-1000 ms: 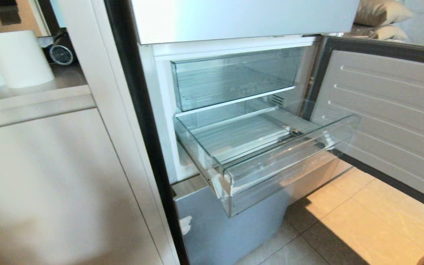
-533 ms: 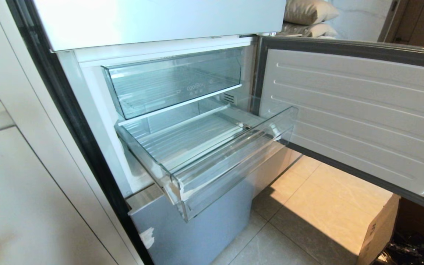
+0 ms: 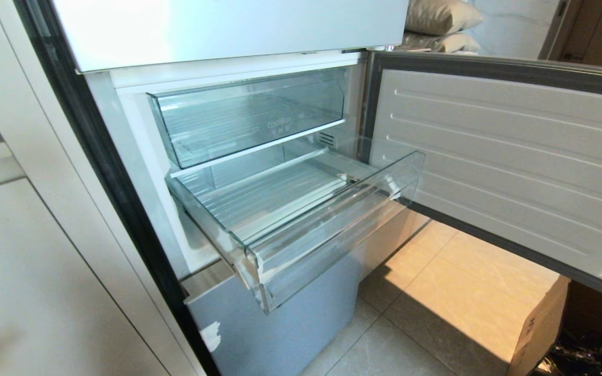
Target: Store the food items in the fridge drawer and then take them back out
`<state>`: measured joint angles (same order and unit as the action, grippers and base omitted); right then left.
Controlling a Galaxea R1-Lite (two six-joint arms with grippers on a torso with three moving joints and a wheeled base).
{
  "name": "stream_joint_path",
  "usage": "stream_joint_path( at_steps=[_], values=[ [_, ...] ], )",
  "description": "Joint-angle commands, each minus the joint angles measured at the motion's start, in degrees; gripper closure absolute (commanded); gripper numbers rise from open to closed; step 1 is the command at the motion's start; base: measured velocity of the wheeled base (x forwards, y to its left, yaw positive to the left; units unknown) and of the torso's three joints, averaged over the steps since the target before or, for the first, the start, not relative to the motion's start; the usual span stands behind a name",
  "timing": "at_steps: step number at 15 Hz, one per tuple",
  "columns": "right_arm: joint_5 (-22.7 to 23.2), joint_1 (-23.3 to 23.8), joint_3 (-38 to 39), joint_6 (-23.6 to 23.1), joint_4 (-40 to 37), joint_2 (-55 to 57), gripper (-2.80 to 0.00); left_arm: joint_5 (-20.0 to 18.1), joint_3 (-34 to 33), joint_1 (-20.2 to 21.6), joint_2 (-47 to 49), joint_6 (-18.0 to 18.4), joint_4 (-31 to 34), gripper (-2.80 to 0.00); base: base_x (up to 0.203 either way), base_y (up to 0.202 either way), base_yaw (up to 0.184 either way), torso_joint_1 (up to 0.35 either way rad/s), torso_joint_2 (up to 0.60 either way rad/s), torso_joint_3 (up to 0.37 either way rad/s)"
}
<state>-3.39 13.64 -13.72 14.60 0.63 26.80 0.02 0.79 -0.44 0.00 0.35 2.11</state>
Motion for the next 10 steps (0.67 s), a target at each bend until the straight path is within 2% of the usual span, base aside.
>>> stream_joint_path(
  at_steps=[1, 2, 5, 6, 8, 10],
  values=[
    [0.87, 14.60, -6.02, 0.68, 0.57, 14.37, 0.00, -0.02, 0.00, 0.00, 0.00, 0.01, 0.00, 0.00, 0.000, 0.000, 0.000, 0.000, 0.00, 0.000],
    [2.88, 21.31, -7.66, 0.42, 2.14, 17.82, -2.80, 0.06, 0.00, 0.00, 0.00, 0.01, 0.00, 0.00, 0.000, 0.000, 0.000, 0.000, 0.00, 0.000],
    [11.65, 42.46, -12.60, -2.06, 8.66, 26.72, -2.80, 0.04, 0.00, 0.00, 0.00, 0.01, 0.00, 0.00, 0.000, 0.000, 0.000, 0.000, 0.00, 0.000],
    [13.71, 47.31, -15.05, -2.98, 10.32, 30.68, -2.80, -0.02, 0.00, 0.00, 0.02, 0.01, 0.00, 0.00, 0.000, 0.000, 0.000, 0.000, 0.00, 0.000],
    [15.72, 52.22, -18.85, -4.54, 15.90, 37.86, -2.80, 0.05, 0.00, 0.00, 0.00, 0.01, 0.00, 0.00, 0.000, 0.000, 0.000, 0.000, 0.00, 0.000],
    [14.70, 53.50, -20.21, -5.53, 23.10, 45.30, -2.80, -0.02, 0.00, 0.00, 0.00, 0.01, 0.00, 0.00, 0.000, 0.000, 0.000, 0.000, 0.00, 0.000]
  ],
)
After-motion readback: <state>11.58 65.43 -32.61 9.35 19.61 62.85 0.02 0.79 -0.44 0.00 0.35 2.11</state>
